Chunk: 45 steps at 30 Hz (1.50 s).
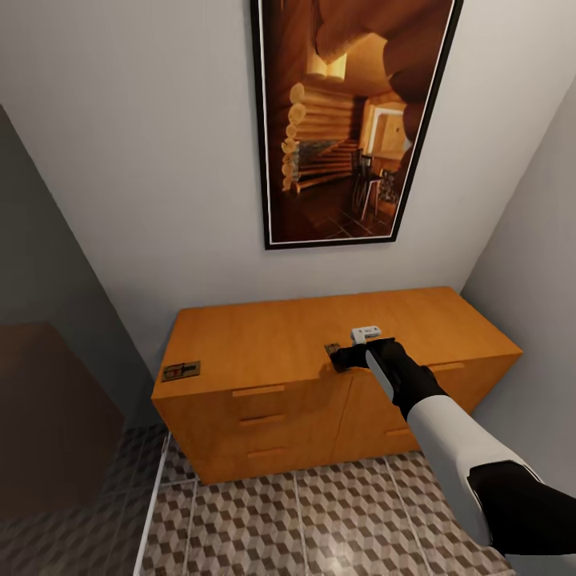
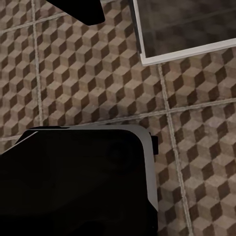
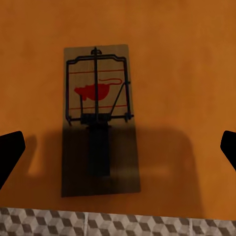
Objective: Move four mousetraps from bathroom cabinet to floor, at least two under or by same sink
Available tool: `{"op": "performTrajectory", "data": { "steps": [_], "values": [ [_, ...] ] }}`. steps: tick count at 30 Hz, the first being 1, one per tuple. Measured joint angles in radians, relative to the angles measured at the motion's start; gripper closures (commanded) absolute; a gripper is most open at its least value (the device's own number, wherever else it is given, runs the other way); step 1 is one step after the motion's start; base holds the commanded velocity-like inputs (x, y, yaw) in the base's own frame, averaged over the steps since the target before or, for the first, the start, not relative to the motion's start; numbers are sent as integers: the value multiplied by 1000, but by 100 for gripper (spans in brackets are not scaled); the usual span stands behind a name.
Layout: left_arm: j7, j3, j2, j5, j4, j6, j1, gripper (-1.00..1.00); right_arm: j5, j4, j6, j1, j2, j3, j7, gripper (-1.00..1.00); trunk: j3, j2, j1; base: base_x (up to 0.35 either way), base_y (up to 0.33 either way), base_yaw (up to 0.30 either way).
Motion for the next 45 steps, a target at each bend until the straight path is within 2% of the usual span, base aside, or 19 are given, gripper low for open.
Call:
{"op": "performTrajectory", "data": {
  "steps": [45],
  "values": [
    [0, 0, 0, 0, 0, 0, 1, -100, 0, 0, -6, 0, 0, 0, 0, -100, -49, 0, 0, 0, 0, 0]
  ]
}}
